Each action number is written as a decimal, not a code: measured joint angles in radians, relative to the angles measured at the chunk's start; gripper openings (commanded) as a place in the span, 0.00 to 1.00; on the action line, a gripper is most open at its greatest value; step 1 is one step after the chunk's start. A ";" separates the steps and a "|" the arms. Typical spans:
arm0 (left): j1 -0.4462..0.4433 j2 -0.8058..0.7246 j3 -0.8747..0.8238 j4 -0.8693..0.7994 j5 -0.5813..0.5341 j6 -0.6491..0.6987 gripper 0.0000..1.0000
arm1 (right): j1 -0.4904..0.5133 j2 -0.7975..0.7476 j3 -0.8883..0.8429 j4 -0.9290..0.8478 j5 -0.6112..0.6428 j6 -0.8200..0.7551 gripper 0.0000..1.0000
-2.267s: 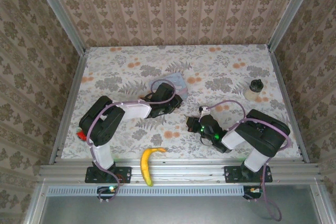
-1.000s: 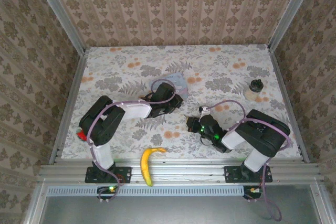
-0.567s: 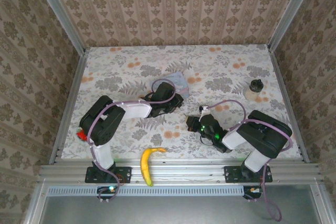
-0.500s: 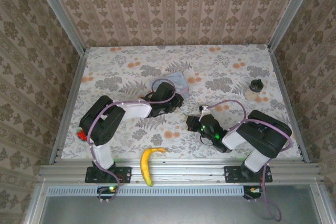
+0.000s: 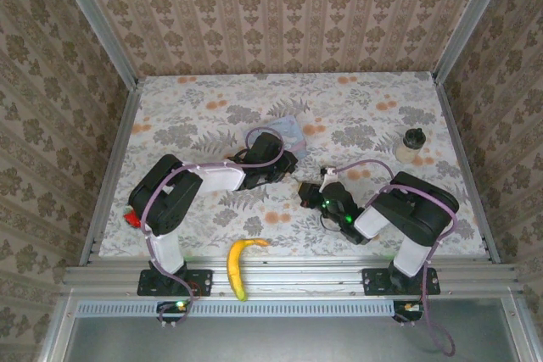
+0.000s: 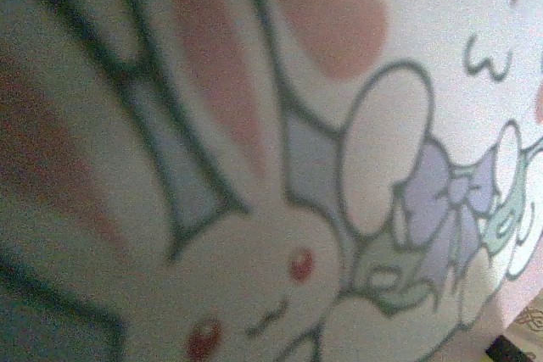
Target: Unlock the padlock with the key
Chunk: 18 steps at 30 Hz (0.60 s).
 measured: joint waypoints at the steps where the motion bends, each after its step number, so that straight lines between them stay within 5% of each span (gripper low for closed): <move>1: 0.000 0.000 0.000 0.001 0.001 0.000 0.00 | -0.001 0.000 0.003 0.004 0.002 0.000 0.00; 18: 0.000 0.003 0.000 0.013 0.011 -0.006 0.00 | -0.034 0.014 0.019 0.023 0.015 -0.004 0.00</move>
